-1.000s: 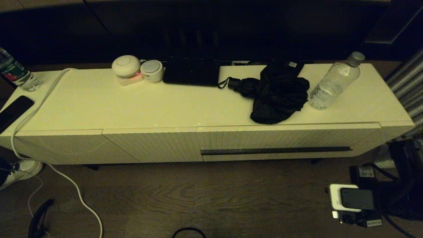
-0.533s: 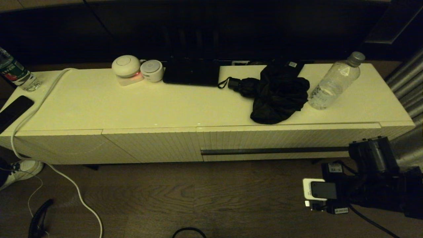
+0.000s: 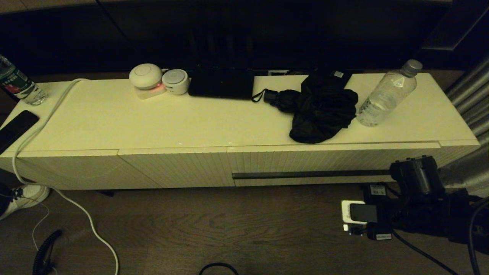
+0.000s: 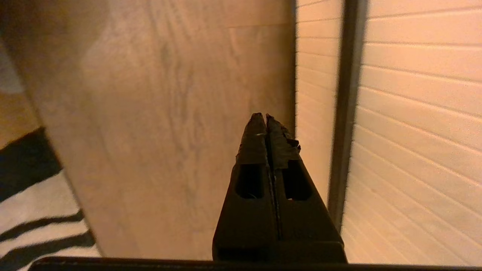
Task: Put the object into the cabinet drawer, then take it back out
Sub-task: Open the drawer
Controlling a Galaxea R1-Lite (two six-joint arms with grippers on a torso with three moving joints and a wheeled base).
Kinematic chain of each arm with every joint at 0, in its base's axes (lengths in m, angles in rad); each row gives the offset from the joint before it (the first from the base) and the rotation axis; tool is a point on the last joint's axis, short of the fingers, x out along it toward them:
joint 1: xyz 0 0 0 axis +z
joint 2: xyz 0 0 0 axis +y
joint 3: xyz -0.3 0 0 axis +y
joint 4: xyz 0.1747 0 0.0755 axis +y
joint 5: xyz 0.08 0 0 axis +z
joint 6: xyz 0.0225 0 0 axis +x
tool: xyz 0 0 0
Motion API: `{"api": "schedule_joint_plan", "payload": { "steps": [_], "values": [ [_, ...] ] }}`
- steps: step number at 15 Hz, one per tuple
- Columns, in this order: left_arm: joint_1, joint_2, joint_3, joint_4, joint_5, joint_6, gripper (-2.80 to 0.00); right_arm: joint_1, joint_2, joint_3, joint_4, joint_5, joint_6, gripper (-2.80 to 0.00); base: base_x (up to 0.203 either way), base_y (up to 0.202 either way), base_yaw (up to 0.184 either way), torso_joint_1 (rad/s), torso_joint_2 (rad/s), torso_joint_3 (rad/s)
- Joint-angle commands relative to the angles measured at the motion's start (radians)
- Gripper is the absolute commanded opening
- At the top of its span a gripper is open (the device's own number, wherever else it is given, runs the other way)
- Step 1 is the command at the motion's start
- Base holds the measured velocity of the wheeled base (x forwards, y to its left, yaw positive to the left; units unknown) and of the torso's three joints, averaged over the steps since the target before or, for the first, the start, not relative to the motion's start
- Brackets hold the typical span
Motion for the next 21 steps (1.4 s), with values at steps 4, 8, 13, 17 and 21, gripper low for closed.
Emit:
{"api": "schedule_joint_plan", "payload": {
  "steps": [4, 8, 13, 17, 21],
  "values": [
    [0.000, -0.001, 0.001, -0.002, 0.000, 0.000, -2.80, -0.001, 0.000, 0.016, -0.075, 0.000, 0.024, -2.80, 0.000, 0.000, 0.000, 0.000, 0.00, 0.000],
    [0.000, -0.002, 0.000, 0.000, 0.000, 0.000, -2.80, 0.009, -0.001, 0.015, -0.078, -0.001, 0.026, -2.80, 0.000, 0.000, 0.000, 0.000, 0.00, 0.000],
    [0.000, -0.001, 0.001, 0.000, 0.000, 0.000, -2.80, 0.020, 0.078, 0.038, -0.234, -0.004, 0.024, -2.80, 0.000, 0.000, 0.000, 0.000, 0.00, 0.000],
    [0.000, -0.001, 0.001, 0.000, 0.000, 0.000, -2.80, 0.019, 0.128, 0.082, -0.372, -0.007, 0.014, -2.80, 0.000, 0.000, 0.000, 0.000, 0.00, 0.000],
    [0.000, 0.000, 0.001, 0.000, 0.000, 0.000, -2.80, 0.012, 0.108, 0.113, -0.367, -0.006, -0.012, 0.00, 0.000, 0.000, 0.000, 0.000, 0.00, 0.000]
  ]
}}
